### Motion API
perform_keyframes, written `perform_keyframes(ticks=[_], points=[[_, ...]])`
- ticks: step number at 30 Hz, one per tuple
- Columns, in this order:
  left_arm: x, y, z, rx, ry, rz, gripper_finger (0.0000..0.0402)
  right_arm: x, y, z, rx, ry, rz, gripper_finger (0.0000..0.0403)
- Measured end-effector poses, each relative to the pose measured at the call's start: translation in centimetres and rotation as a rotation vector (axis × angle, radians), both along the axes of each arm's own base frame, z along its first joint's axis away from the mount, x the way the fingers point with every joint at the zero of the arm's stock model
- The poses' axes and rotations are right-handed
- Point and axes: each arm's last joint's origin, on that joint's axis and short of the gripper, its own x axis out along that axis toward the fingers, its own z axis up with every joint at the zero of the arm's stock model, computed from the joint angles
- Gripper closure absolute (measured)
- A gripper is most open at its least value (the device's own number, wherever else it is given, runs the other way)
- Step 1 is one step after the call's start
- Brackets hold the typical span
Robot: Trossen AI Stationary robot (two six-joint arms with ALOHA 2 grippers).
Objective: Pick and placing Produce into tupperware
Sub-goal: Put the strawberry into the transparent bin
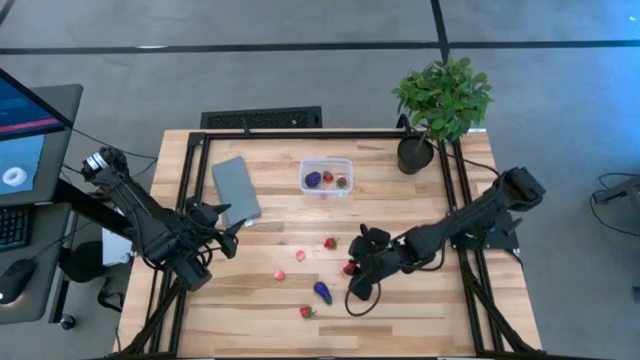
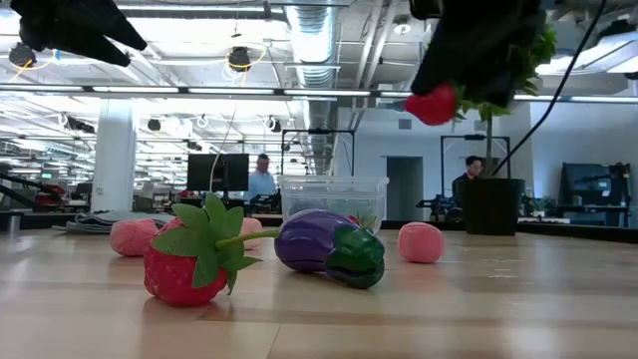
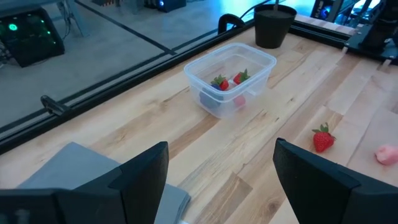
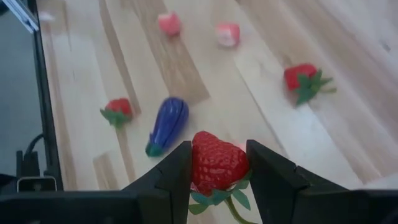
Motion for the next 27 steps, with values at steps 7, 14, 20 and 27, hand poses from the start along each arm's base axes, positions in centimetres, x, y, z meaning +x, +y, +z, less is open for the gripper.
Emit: perform_keyframes(ticks=[7,14,20,27], points=[[0.0,0.0,0.0,0.001,0.000,0.000,0.0122,1.2,-1.3,0.5,-0.009,-0.067,-0.007,0.0241],[0.0,0.0,0.0,0.003,0.001,-0.001,0.0122,2.6,-3.6,1.0,-0.042,-0.145,-0.017,0.0241],[0.0,0.0,0.0,0.007,0.005,0.000,0.0122,3.7,-6.0,1.5,-0.075,-0.200,-0.034,0.0241],[0.0,0.1,0.0,0.008,0.006,0.000,0.0122,4.6,-9.3,1.8,-0.105,-0.235,-0.043,0.0241]])
